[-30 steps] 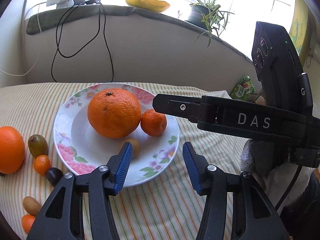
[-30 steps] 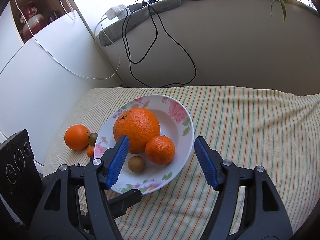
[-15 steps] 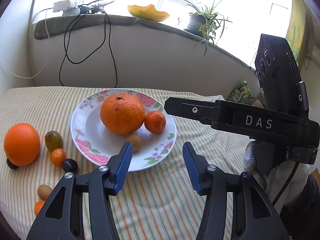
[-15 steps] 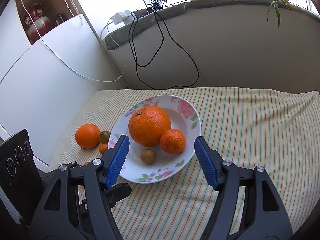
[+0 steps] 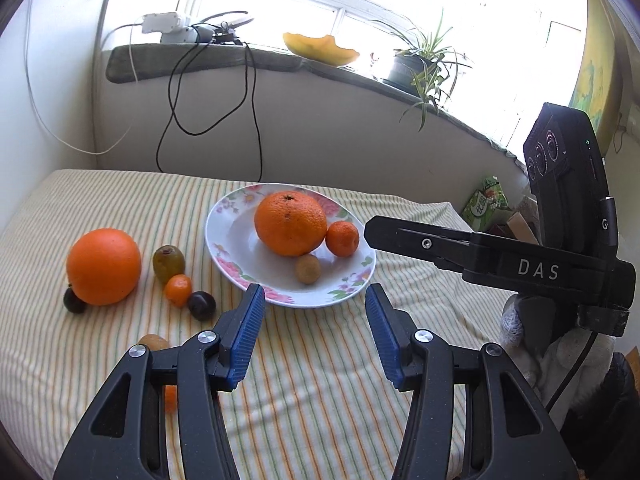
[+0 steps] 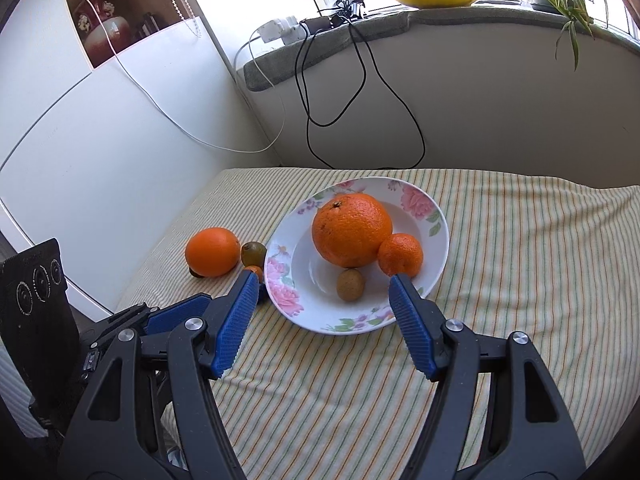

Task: Organize fruits
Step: 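Open both tools and withdraw them from the plate, then grasp a brown kiwi with the right tool while the left tool grasps a tangerine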

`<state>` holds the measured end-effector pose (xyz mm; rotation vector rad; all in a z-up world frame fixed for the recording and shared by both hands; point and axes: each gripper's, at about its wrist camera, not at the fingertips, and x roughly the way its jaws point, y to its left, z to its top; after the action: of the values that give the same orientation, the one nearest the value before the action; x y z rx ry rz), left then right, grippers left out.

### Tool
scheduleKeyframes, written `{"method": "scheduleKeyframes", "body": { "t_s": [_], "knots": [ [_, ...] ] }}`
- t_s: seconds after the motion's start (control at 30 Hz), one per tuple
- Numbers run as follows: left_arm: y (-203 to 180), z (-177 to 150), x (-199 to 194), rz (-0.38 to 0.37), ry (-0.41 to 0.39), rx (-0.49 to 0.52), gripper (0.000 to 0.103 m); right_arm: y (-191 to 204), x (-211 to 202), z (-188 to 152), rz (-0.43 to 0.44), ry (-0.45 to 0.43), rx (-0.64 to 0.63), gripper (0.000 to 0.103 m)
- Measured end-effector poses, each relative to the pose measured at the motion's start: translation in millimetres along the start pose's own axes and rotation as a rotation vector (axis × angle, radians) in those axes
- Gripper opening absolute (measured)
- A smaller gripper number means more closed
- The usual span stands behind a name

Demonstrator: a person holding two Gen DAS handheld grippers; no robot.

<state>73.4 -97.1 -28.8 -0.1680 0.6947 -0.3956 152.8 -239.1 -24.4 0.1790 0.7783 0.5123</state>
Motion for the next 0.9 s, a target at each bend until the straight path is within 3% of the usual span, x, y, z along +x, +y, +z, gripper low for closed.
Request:
{"method": "scheduleKeyframes", "body": {
  "t_s": [0.43, 0.7, 0.9],
  "knots": [
    [55, -20, -32, 0.093, -0.008, -0.072, 0.051, 36, 13, -23, 0.05, 0.049, -0.075, 0.07],
    [88, -47, -37, 0.13, 0.042, -0.13, 0.049, 61, 33, -39, 0.075, 0.112, -0.151, 0.07],
    [93, -58, -32, 0.125, 0.065, -0.138, 0.048, 72, 52, -41, 0.133, 0.163, -0.117, 0.07]
  ]
}}
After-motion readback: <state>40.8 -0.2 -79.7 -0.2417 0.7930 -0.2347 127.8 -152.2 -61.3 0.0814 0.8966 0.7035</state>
